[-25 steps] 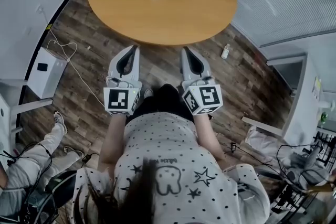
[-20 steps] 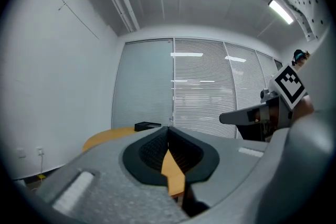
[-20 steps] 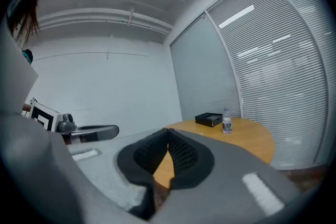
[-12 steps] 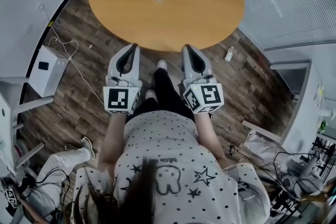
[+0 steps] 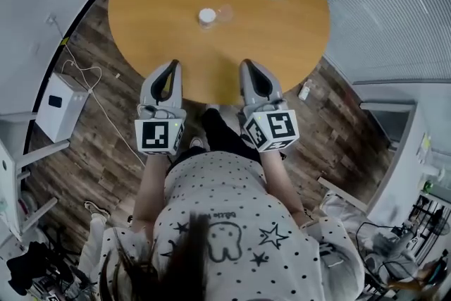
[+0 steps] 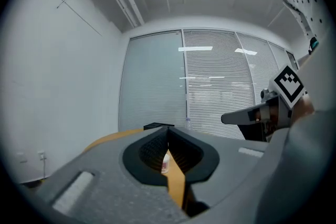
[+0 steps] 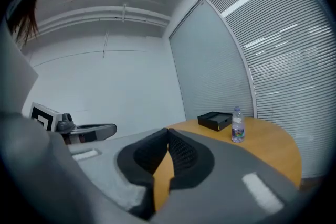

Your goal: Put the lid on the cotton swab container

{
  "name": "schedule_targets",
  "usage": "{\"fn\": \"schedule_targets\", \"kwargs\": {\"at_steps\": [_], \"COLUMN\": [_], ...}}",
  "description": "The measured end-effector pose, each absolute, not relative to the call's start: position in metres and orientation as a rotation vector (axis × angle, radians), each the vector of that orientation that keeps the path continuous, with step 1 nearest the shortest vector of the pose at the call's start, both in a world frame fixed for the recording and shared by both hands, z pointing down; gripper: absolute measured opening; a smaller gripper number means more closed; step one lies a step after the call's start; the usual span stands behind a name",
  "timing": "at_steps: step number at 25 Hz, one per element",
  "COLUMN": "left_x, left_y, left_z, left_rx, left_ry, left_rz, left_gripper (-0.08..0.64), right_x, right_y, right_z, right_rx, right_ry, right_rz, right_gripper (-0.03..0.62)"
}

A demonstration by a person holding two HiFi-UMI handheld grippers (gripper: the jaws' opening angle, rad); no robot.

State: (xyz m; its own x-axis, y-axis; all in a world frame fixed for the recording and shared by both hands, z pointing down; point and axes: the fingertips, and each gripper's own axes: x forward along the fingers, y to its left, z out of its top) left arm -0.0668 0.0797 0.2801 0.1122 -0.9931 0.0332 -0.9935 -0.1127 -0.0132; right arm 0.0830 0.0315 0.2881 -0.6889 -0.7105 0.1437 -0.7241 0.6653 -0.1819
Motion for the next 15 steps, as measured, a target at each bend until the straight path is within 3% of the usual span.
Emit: {"fn": "schedule_targets", "kwargs": {"at_steps": [15], "left_x": [-0.074], "left_y": [-0.008], "left_z": [0.282], "left_rx": [2.255], "left_ry": [-2.170], "left_rz": [0.097], "left_gripper": [0.011], "right_x": [0.080], "right_y": [-0.069], "right_z": [0.303], "right_rx": [1.108], "right_ry": [-2.820], "right_rz": [0.375], "right_gripper": [0.003]}}
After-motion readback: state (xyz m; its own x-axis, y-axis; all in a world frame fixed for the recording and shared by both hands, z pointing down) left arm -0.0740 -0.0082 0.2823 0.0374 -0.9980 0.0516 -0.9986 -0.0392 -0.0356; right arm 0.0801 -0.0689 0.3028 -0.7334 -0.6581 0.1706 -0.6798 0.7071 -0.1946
